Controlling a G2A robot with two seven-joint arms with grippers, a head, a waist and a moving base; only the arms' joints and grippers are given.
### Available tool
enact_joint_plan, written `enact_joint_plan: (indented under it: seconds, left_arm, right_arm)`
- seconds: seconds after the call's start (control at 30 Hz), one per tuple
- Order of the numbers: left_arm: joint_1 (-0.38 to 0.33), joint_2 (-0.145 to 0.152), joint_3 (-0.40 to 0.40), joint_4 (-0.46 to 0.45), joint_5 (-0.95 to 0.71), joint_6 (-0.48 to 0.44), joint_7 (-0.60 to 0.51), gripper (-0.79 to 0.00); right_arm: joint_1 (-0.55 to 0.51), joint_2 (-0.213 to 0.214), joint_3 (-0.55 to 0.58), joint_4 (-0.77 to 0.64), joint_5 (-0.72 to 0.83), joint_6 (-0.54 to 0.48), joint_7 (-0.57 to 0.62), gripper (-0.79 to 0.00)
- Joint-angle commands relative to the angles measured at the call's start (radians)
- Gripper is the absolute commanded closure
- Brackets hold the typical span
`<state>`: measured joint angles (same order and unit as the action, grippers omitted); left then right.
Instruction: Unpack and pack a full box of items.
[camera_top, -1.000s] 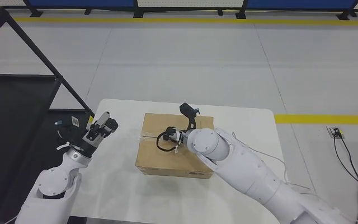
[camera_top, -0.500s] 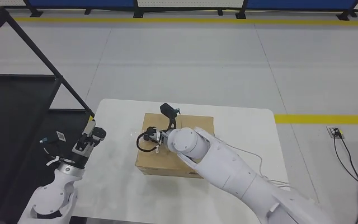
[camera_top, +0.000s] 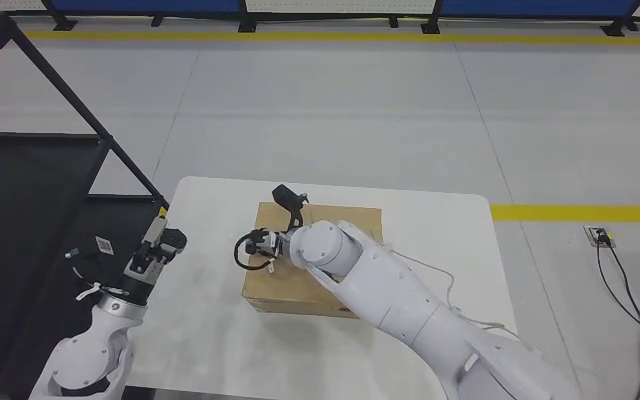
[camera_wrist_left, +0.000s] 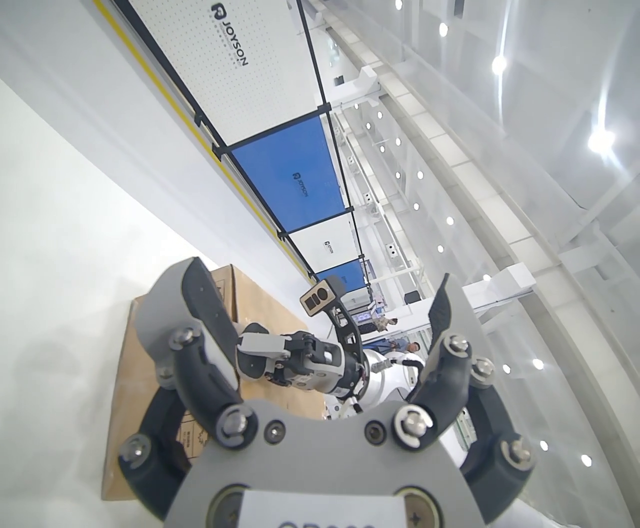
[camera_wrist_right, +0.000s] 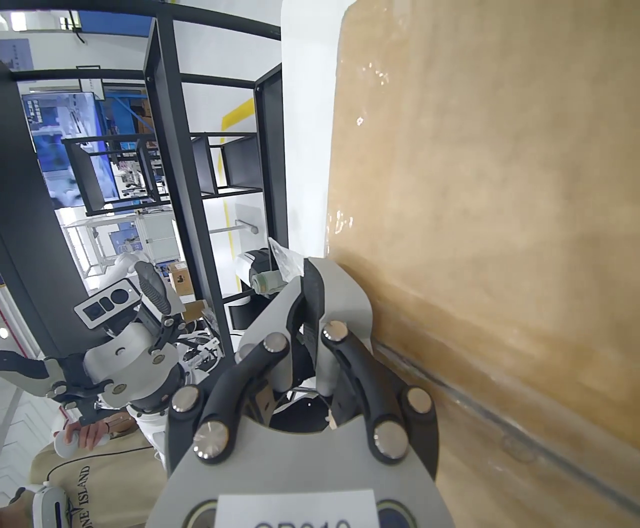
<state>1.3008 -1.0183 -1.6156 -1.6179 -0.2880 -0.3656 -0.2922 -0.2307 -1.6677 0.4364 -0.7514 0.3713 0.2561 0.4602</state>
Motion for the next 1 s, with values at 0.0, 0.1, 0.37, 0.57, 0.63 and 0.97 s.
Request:
enact_joint_plan:
  seconds: [0.0, 0.1, 0.37, 0.57, 0.63, 0.97]
  left_arm:
    - [-0.009, -0.001, 0.004, 0.000, 0.005, 0.004, -0.009, -0.785]
    - [-0.028, -0.003, 0.012, -0.002, 0.009, 0.010, -0.027, -0.785]
    - [-0.067, -0.007, 0.029, -0.008, 0.022, 0.020, -0.062, -0.785]
    - [-0.093, -0.011, 0.046, -0.003, 0.033, 0.030, -0.080, -0.785]
    - [-0.101, -0.012, 0.052, 0.000, 0.036, 0.033, -0.086, -0.785]
    - [-0.137, -0.019, 0.074, 0.013, 0.048, 0.037, -0.101, -0.785]
  right_arm:
    - [-0.008, 0.010, 0.013, -0.008, -0.015, -0.004, 0.034, 0.000]
    - [-0.022, 0.036, 0.040, -0.033, -0.052, 0.011, 0.076, 0.000]
    - [-0.112, 0.125, 0.151, -0.205, -0.172, 0.124, 0.079, 0.000]
    - [-0.218, 0.202, 0.276, -0.380, -0.267, 0.227, 0.098, 0.000]
    - [-0.257, 0.227, 0.321, -0.440, -0.304, 0.267, 0.104, 0.000]
    - [-0.425, 0.309, 0.517, -0.629, -0.406, 0.393, 0.145, 0.000]
